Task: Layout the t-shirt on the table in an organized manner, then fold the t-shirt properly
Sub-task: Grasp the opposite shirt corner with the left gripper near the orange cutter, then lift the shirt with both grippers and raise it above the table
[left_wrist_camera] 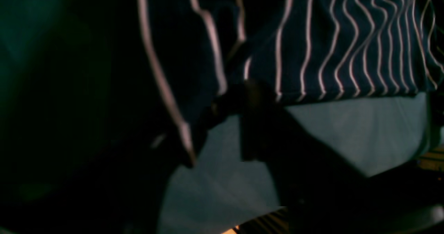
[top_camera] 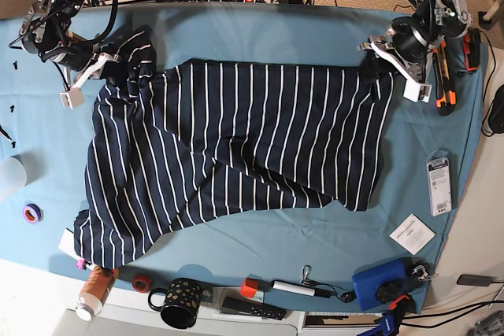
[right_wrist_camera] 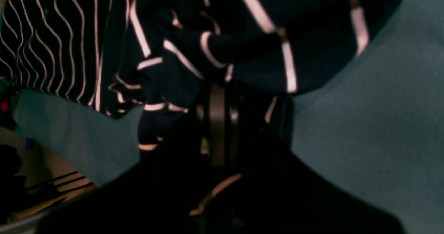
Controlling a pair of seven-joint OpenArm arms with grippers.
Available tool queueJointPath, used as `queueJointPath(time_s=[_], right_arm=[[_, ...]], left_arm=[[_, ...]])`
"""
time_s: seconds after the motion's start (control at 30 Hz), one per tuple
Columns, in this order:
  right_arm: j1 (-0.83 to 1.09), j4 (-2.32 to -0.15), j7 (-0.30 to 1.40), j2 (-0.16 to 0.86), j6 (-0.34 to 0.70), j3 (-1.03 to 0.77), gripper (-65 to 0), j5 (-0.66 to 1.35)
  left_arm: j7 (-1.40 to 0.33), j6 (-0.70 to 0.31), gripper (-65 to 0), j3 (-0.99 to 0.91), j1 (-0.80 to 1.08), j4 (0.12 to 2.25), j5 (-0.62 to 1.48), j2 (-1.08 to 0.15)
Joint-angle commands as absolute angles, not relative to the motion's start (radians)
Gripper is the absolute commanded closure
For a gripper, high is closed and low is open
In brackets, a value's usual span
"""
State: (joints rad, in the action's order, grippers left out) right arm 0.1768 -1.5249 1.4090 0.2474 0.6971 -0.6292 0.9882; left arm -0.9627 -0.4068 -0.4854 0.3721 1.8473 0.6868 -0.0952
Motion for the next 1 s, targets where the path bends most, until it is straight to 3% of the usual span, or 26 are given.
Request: queueJointPath(time_s=[0.0,0.07,0.23,0.4,0.67,0.83,0.97], right_arm=[[0.168,-1.541,1.396,0.273,0.698,-0.636,0.0,1.015],[0.165,-1.541,1.396,0.3,0.698,-0.636,0.0,1.073],[0.073,-1.546,1.25,0.415,0.698,-0.636,0.0,1.186],[-0.17,-1.55,1.263,0.487,0.698,-0.636,0.0,1.179],[-0.529,-1.55,1.089,0.498,0.698,-0.633,0.0,0.902],[-0.632,-1.55,1.132,0.498,0.698,-0.634,0.0,0.868],[-0.626,-1.551,1.232,0.499,0.698,-0.635,0.0,1.002]], left_arm=[[-0.941,-0.411,-8.8,-0.492,0.371,1.868,0.722,-0.102],[-0.937,-0.412,0.0,-0.506,0.365,1.876,0.777,-0.103],[-0.909,-0.456,0.0,-0.585,0.315,1.947,0.867,-0.103],[-0.855,-0.472,0.0,-0.667,0.238,2.037,0.873,-0.111],[-0.814,-0.471,0.0,-0.667,0.109,2.064,0.82,-0.274],[-0.812,-0.469,0.0,-0.665,0.031,2.064,0.817,-0.352],[-0.811,-0.469,0.0,-0.665,0.016,2.064,0.847,-0.388]])
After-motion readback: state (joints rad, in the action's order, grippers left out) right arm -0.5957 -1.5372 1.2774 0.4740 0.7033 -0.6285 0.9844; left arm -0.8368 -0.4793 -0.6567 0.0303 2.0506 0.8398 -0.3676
